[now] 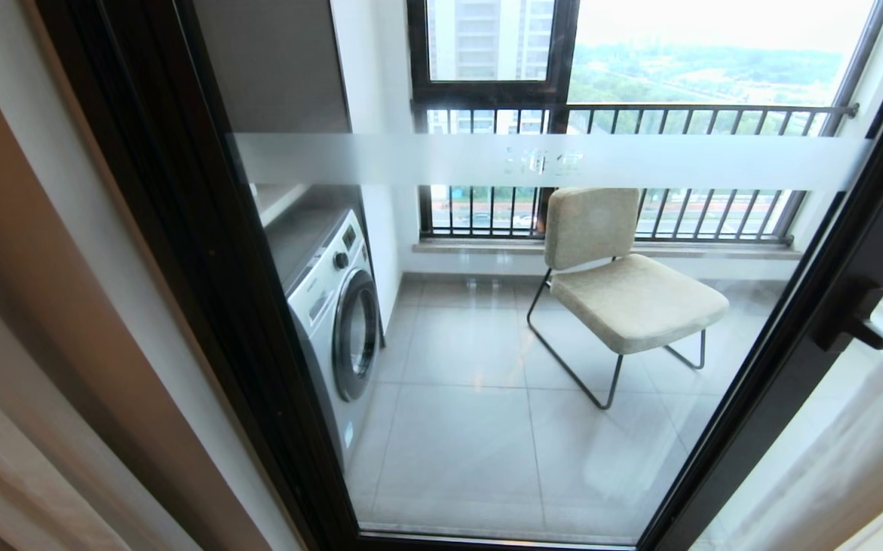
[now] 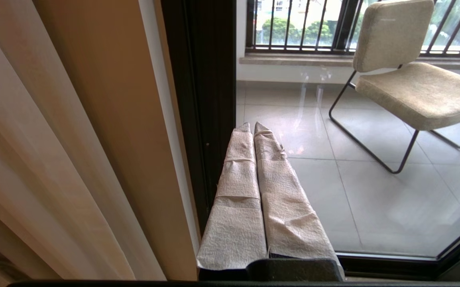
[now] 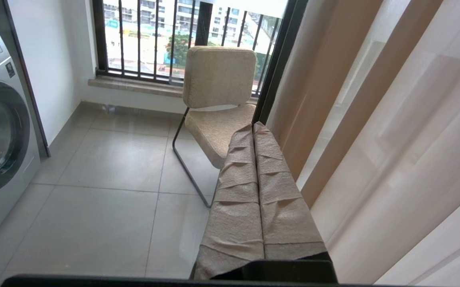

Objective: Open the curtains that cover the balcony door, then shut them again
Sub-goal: Close the inner curtains on both sides

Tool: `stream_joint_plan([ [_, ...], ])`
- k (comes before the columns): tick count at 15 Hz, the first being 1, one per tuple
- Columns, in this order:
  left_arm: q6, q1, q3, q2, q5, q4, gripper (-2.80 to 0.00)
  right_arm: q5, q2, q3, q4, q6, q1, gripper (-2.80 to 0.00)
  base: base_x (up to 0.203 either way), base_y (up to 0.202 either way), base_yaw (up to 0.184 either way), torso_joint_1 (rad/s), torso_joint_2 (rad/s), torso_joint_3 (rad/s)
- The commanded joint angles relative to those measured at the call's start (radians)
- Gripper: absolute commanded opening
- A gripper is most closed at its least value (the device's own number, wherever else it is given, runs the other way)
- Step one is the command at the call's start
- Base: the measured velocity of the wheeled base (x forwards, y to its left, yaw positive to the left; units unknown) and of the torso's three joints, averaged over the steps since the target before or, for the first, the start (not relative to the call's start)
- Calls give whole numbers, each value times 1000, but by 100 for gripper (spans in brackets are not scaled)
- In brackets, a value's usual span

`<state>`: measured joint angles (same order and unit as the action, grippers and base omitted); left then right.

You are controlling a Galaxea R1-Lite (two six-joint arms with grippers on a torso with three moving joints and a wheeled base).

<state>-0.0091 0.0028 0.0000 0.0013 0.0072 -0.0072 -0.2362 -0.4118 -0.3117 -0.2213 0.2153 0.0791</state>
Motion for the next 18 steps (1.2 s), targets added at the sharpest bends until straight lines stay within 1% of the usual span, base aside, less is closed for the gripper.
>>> stream_joint_plan([
  [1,0,0,0,0,0,0,-280,-2,67,48,-1,1,1,-280,0,0,0,0,0,0],
  [5,0,0,0,0,0,0,-280,1,128,132,23,1,2,-280,0,0,0,0,0,0],
  [7,0,0,0,0,0,0,-280,10,129,177,11,-9,2,-280,0,0,0,0,0,0],
  [9,0,0,0,0,0,0,-280,61,130,223,9,-38,2,-280,0,0,0,0,0,0],
  [11,0,0,0,0,0,0,-280,89,130,289,8,-50,2,-280,0,0,0,0,0,0],
  [12,0,0,0,0,0,0,-280,106,130,311,33,-53,2,-280,0,0,0,0,0,0],
  [13,0,0,0,0,0,0,-280,112,130,312,67,-70,2,-280,0,0,0,0,0,0],
  [14,0,0,0,0,0,0,-280,143,130,312,85,-103,2,-280,0,0,0,0,0,0],
  [15,0,0,0,0,0,0,-280,191,130,312,102,-123,2,-280,0,0,0,0,0,0],
  [18,0,0,0,0,0,0,-280,240,130,312,199,-128,2,-280,0,0,0,0,0,0],
])
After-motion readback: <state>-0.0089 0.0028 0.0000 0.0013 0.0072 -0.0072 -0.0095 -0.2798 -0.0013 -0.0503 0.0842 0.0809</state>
